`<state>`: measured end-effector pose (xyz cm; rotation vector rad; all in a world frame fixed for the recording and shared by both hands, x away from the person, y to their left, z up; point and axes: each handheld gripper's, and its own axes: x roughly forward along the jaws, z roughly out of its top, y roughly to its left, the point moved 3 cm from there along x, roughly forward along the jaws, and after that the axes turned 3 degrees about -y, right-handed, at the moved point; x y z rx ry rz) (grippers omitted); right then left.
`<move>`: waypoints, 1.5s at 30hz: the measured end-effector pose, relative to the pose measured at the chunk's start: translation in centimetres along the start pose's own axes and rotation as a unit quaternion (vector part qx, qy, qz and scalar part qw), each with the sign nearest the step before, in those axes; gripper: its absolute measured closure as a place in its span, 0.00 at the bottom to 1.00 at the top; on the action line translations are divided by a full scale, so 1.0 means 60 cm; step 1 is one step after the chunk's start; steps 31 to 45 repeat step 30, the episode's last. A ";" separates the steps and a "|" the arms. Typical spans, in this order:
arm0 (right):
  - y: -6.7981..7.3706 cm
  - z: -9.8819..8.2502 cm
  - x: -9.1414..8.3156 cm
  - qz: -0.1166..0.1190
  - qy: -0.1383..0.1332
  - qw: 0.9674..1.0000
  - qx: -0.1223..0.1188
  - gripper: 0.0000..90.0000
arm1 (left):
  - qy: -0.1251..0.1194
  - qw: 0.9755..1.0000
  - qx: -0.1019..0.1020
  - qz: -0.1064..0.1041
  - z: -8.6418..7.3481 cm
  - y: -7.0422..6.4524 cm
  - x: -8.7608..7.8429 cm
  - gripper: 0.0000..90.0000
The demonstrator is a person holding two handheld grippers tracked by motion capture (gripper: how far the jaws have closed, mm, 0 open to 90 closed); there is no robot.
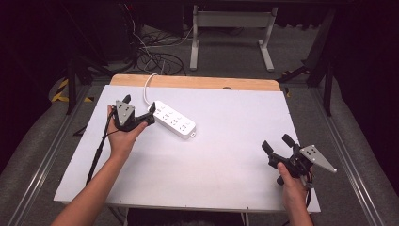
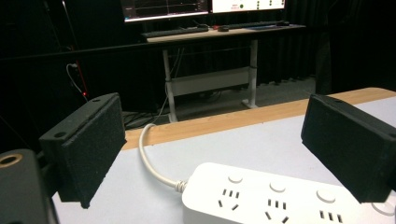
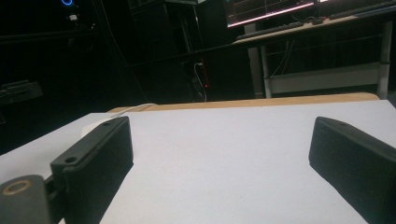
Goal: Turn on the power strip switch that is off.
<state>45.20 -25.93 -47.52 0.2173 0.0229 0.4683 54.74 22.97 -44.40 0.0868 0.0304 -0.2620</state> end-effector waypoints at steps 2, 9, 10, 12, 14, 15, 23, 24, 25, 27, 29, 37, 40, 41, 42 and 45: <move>0.002 -0.002 0.006 0.003 0.004 1.000 0.001 0.08 | -0.001 1.000 0.000 0.001 -0.001 0.002 -0.002 0.08; 0.007 -0.005 0.015 0.010 0.011 1.000 -0.004 0.08 | -0.001 1.000 0.003 0.007 0.000 0.008 -0.007 0.08; 0.007 -0.004 0.015 0.009 0.010 1.000 -0.004 0.08 | -0.001 1.000 0.000 0.007 0.000 0.008 -0.008 0.08; 0.007 -0.003 0.015 0.008 0.008 1.000 -0.004 0.08 | 0.000 1.000 0.001 0.005 -0.001 0.008 -0.008 0.08; 0.007 -0.003 0.015 0.007 0.008 1.000 -0.004 0.08 | 0.002 1.000 0.002 0.004 -0.002 0.007 -0.008 0.08; 0.007 -0.003 0.015 0.008 0.009 1.000 -0.004 0.08 | 0.002 1.000 0.002 0.004 -0.002 0.007 -0.007 0.08; 0.009 -0.003 0.015 0.010 0.009 1.000 -0.004 0.09 | 0.003 1.000 0.000 0.003 -0.003 0.008 -0.007 0.08; 0.009 -0.003 0.015 0.010 0.009 1.000 -0.005 0.09 | 0.003 1.000 0.000 0.003 -0.003 0.008 -0.007 0.08; 0.009 -0.003 0.015 0.010 0.008 1.000 -0.004 0.09 | 0.003 1.000 -0.001 0.002 -0.004 0.007 -0.007 0.08; 0.009 -0.002 0.016 0.010 0.008 1.000 -0.005 0.09 | 0.003 1.000 0.000 0.003 -0.004 0.008 -0.007 0.08; 0.008 -0.002 0.016 0.010 0.008 1.000 -0.005 0.09 | 0.003 1.000 -0.001 0.003 -0.004 0.008 -0.007 0.08; 0.008 -0.002 0.016 0.010 0.008 1.000 -0.005 0.09 | 0.003 1.000 -0.001 0.003 -0.004 0.009 -0.007 0.08; 0.008 -0.002 0.016 0.010 0.008 1.000 -0.005 0.09 | 0.003 1.000 -0.001 0.003 -0.004 0.009 -0.007 0.08; 0.008 -0.002 0.016 0.010 0.008 1.000 -0.005 0.09 | 0.003 1.000 -0.001 0.003 -0.004 0.009 -0.007 0.08; 0.008 -0.002 0.016 0.010 0.008 1.000 -0.005 0.09 | 0.003 1.000 -0.001 0.003 -0.004 0.009 -0.007 0.08; 0.008 -0.002 0.016 0.010 0.008 1.000 -0.005 0.09 | 0.003 1.000 -0.001 0.003 -0.004 0.009 -0.007 0.08</move>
